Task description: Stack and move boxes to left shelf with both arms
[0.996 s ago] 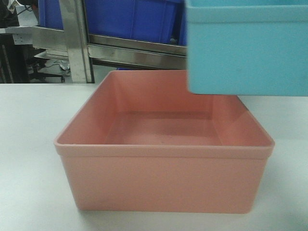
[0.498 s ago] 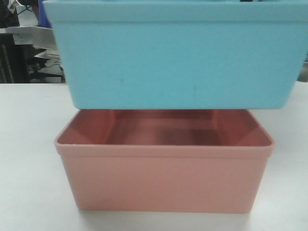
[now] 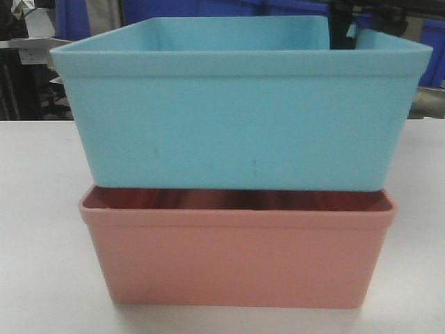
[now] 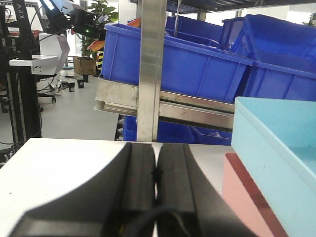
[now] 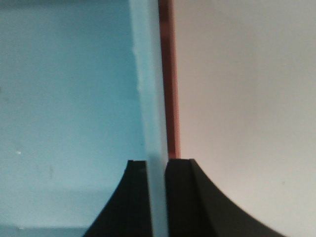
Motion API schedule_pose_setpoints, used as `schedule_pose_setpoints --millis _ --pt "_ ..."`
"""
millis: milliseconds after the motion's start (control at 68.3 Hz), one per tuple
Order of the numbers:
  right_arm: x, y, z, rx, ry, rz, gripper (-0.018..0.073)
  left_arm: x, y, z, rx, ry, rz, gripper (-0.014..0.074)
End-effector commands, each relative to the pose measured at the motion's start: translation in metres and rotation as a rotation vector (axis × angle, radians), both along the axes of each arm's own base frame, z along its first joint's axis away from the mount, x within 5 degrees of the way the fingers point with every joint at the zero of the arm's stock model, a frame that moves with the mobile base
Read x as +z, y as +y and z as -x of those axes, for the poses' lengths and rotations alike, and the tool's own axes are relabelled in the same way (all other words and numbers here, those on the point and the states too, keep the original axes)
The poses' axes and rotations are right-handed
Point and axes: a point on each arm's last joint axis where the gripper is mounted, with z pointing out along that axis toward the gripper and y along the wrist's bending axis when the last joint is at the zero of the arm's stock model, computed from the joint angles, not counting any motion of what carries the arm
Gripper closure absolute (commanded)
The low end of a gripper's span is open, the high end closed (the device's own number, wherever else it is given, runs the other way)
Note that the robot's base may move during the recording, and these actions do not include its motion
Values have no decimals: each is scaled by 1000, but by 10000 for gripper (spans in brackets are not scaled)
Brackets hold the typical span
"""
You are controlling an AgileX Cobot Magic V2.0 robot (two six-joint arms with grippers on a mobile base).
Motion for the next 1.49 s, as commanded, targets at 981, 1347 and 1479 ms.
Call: schedule_pose_setpoints --millis 981,1347,1479 --pt "5 -4 9 89 -134 1 47 16 3 2 23 -94 29 608" --pt "4 -6 8 107 -139 27 61 16 3 2 23 -94 29 608" --pt "4 -6 8 107 -139 27 61 16 3 2 23 -94 29 608"
